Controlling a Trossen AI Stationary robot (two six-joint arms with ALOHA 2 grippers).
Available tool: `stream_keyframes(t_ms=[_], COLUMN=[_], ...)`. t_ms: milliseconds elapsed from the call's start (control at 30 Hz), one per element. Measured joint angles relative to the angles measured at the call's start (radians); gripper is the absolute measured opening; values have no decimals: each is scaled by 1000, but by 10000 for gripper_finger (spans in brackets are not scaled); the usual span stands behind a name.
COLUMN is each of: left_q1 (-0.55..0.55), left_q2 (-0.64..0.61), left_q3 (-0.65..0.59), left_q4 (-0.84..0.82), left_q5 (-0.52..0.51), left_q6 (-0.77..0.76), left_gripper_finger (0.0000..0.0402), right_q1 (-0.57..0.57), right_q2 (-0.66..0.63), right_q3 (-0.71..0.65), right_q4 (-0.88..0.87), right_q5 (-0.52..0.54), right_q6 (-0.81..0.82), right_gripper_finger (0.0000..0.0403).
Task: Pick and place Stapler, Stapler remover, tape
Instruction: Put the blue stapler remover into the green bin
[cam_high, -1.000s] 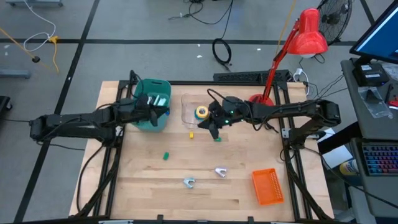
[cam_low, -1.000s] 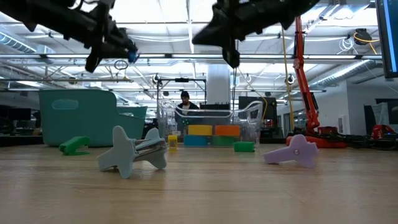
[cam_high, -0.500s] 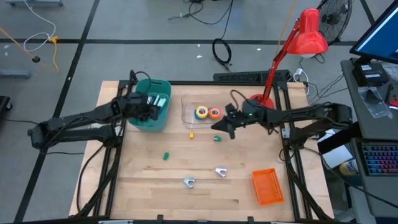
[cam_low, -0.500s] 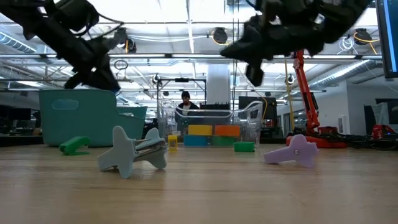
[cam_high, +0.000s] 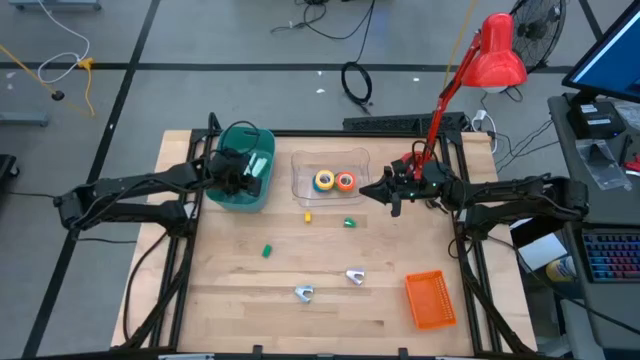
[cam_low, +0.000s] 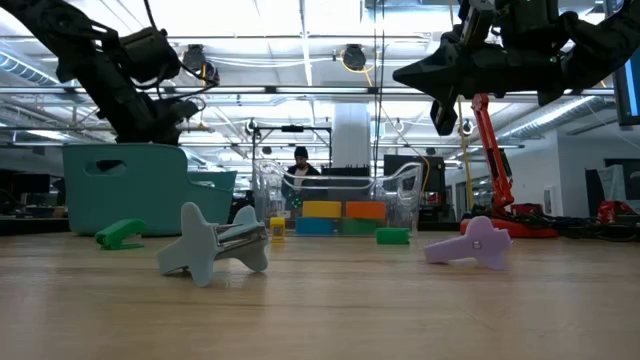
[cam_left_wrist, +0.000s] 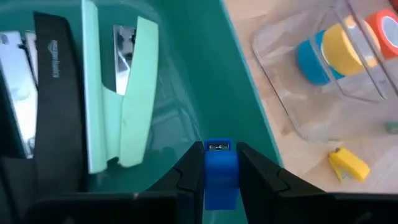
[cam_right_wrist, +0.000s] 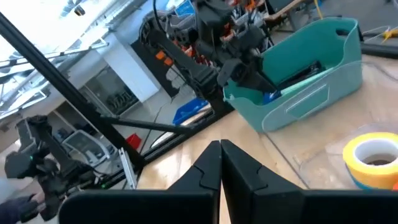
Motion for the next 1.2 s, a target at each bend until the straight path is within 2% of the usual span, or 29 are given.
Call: stream_keyframes(t_ms=[400, 600, 1200], left_q1=[37, 83, 164], left_q2=[214, 274, 427], left_q3=[135, 195, 203], left_q4=[-13, -8, 35], left_q5=[36, 36, 107], left_q6=[51, 88, 129], left_gripper_finger=[71, 71, 71], right_q1=[0, 0, 0], right_q2=[-11, -11, -11], right_q3=[1, 1, 2], right_q4=[5, 11, 19], right_q5=[9, 9, 8], right_q6=[-13, -10, -6], right_gripper_finger=[0, 0, 0])
